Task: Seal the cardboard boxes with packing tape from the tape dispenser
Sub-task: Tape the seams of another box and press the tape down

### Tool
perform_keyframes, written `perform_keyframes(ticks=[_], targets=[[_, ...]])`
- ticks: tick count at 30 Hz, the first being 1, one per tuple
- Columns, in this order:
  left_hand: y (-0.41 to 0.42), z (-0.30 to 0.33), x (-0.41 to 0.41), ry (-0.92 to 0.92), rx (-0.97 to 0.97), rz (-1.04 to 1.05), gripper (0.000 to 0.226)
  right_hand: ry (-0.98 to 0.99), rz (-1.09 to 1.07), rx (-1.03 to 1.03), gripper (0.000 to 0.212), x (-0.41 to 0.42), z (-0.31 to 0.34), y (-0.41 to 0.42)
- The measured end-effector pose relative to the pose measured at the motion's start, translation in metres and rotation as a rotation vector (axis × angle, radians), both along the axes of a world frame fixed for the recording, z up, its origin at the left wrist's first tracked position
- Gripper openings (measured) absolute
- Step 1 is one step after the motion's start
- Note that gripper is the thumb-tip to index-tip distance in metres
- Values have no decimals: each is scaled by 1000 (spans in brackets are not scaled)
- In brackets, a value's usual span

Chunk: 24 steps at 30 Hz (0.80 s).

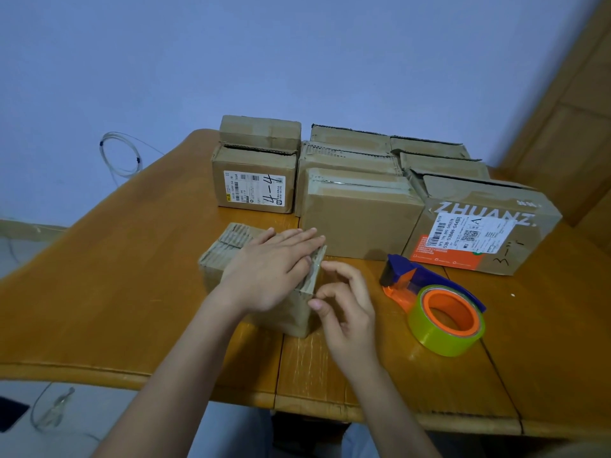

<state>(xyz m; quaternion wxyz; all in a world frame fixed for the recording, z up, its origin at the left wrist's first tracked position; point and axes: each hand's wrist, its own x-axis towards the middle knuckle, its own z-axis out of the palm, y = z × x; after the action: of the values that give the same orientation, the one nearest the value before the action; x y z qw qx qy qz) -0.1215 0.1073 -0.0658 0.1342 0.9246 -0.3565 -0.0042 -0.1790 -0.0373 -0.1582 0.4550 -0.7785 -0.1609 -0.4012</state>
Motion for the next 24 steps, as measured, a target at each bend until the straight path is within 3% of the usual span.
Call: perform_keyframes(ticks=[5,9,11,15,17,24], targets=[[1,-1,1,0,10,-9,64,111,120,198,15,-1,9,0],[1,0,2,4,22,-15,64,198,42,192,26,1,15,-2],[0,0,1,-4,30,-12,65,232,15,211,44,5,19,-5],[-1,0,0,-8,33,-13,65,409,79,175,100,17,33,-16],[-1,0,1,-14,32,-18,65,443,134,119,111,23,39,-20],[1,-1,1,-3,0,-54,63,396,100,212,100,22,32,-17]])
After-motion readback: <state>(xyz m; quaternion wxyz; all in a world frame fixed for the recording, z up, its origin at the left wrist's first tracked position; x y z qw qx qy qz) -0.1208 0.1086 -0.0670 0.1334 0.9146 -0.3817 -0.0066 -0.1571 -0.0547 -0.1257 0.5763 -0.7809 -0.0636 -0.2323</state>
